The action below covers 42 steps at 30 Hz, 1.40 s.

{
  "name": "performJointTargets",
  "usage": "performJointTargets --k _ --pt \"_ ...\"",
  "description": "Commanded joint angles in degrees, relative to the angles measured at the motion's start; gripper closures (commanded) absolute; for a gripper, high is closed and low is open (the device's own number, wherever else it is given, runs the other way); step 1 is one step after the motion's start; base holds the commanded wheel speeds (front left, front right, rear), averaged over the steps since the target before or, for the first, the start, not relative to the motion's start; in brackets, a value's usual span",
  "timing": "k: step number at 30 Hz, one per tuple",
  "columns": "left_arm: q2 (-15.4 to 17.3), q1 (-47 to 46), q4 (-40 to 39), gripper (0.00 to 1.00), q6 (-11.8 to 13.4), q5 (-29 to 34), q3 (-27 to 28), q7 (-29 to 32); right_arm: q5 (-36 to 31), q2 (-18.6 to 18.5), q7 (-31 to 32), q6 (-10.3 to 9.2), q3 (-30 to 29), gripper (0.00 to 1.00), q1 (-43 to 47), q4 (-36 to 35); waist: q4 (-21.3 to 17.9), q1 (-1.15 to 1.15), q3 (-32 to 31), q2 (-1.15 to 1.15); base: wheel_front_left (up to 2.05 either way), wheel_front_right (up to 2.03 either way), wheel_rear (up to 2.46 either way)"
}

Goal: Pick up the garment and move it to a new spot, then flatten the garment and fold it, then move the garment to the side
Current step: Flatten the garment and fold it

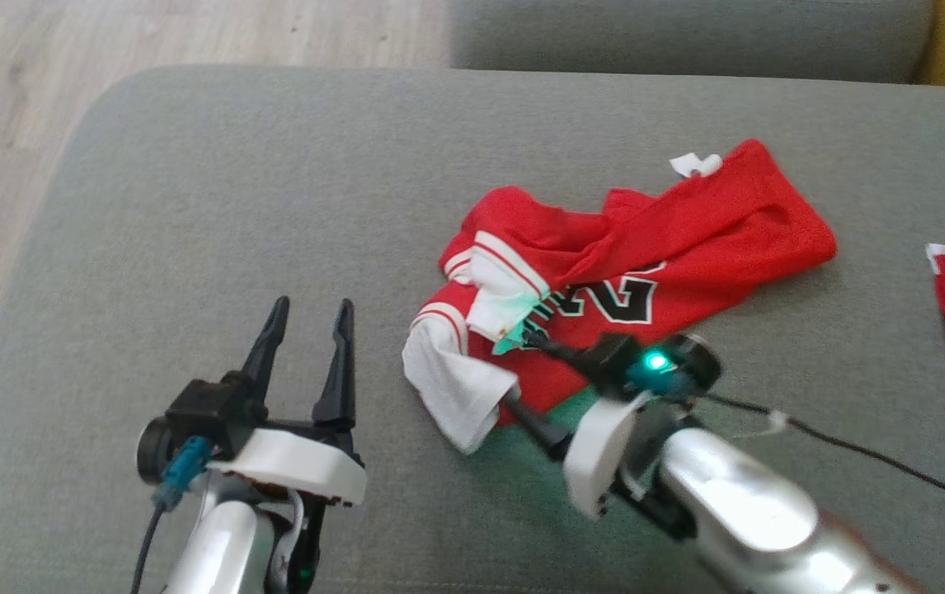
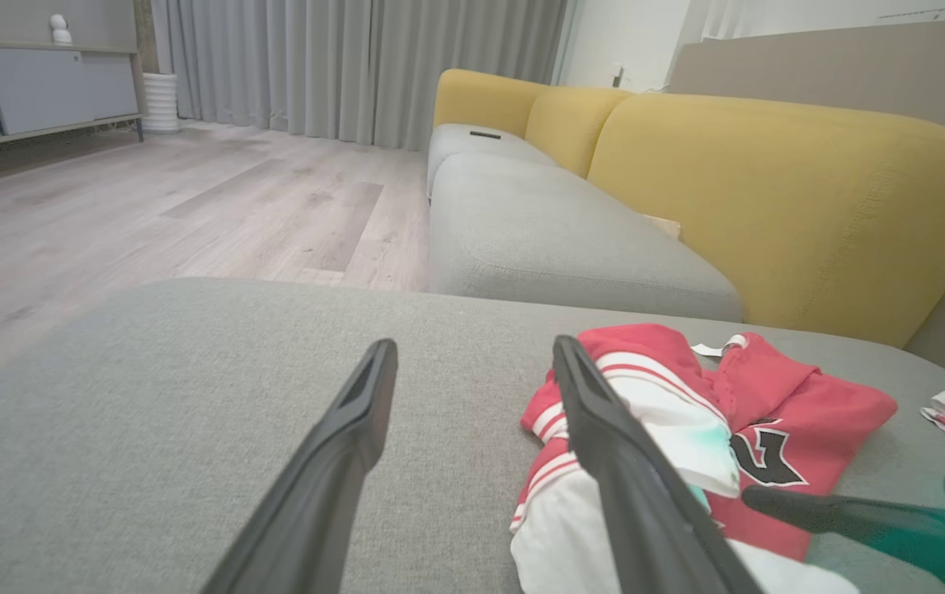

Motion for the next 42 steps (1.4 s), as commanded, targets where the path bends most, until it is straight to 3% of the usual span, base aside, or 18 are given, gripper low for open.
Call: performJointTargets --k 1,11,15,22,34,42 --pt "0.29 -1.49 -2.03 0.00 -0.14 0.52 2.52 -0.35 0.46 -0.39 -0.64 -0.05 -1.52 0.00 0.41 -1.87 -1.16 0.01 -0.49 0.00 0.00 0.00 0.00" --pt "0.29 -1.39 -2.91 0.00 -0.59 1.00 4.01 -0.35 -0.60 -3.69 -2.91 -0.05 -18.31 0.00 7.33 -6.34 -7.21 0.01 -1.40 0.00 0.00 0.00 0.00" --pt "0.29 -1.24 -3.28 0.00 -0.63 1.18 4.43 -0.35 -1.95 -2.30 -4.91 -0.05 -26.42 0.00 11.18 -9.62 -9.19 0.01 -1.58 0.00 0.00 0.00 0.00" --pt "0.29 -1.24 -3.44 0.00 -0.80 1.15 4.14 -0.35 -4.33 1.55 -8.48 -0.05 -34.59 0.00 16.66 -13.82 -10.45 0.01 -1.52 0.00 0.00 0.00 0.00" --pt "0.29 -1.57 -3.41 0.00 -1.35 1.35 3.20 -0.35 -6.89 4.95 -9.10 -0.05 -37.51 0.00 18.93 -16.49 -9.30 0.01 -0.54 0.00 0.00 0.00 0.00" --pt "0.29 -2.07 -3.39 0.00 -1.13 1.31 2.27 -0.35 -5.97 5.45 -7.90 -0.05 -34.41 0.00 17.13 -17.18 -6.12 0.01 0.60 0.00 0.00 0.00 0.00"
